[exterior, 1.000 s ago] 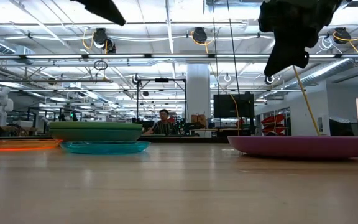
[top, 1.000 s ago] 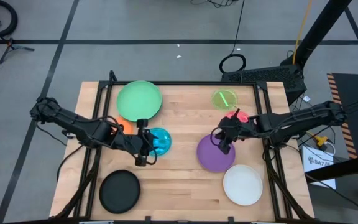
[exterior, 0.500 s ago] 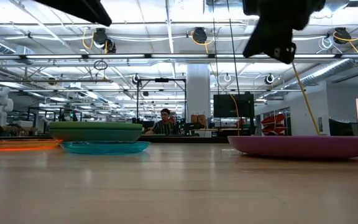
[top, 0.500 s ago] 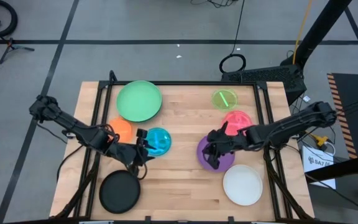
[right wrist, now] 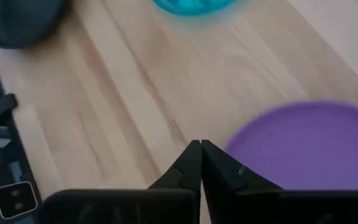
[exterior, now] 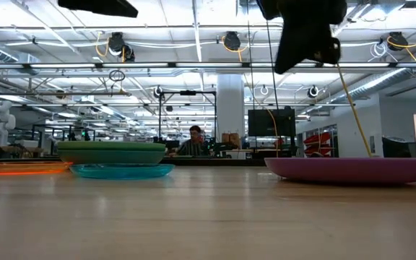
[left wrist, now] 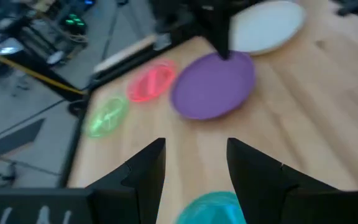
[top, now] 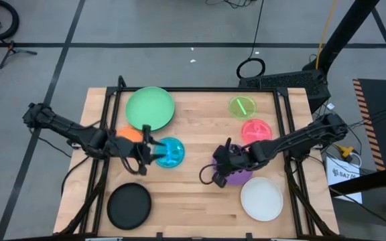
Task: Stack plastic plates
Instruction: Stack the medium purple plate on top of the large green plate
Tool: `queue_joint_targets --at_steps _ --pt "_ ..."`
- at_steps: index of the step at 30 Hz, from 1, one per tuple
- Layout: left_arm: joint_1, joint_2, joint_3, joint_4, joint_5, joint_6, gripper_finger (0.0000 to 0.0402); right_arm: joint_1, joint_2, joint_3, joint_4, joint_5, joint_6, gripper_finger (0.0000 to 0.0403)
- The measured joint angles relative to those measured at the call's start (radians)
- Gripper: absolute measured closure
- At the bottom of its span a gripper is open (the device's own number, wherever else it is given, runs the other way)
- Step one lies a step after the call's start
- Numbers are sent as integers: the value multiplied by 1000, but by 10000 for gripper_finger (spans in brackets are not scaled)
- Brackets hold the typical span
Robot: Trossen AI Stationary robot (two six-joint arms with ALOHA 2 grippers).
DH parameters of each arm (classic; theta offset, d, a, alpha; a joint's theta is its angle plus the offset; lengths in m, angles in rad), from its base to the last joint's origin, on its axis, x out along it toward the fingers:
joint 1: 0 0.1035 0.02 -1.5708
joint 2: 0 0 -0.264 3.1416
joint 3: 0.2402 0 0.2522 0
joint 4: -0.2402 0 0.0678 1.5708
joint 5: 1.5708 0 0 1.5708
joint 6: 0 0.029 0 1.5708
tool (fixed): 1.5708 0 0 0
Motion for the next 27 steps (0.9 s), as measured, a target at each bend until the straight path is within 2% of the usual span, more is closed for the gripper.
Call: queue_joint_targets --at_steps 4,6,10,18,23,27 --pt "67 -56 0 -39 16 22 225 -17 8 1 -119 -4 149 401" --pt "98 -75 0 -48 43 29 225 -17 18 1 -165 -34 171 401" --pt "152 -81 0 -41 98 32 225 12 56 1 -153 -103 75 401" --pt "196 -51 0 -65 140 -64 225 72 173 0 -144 -104 -237 401" --pt "196 -47 1 -69 140 -87 225 80 206 1 -131 -111 -260 401" --pt "197 -49 1 -62 140 -64 225 77 204 0 -139 -179 -251 397"
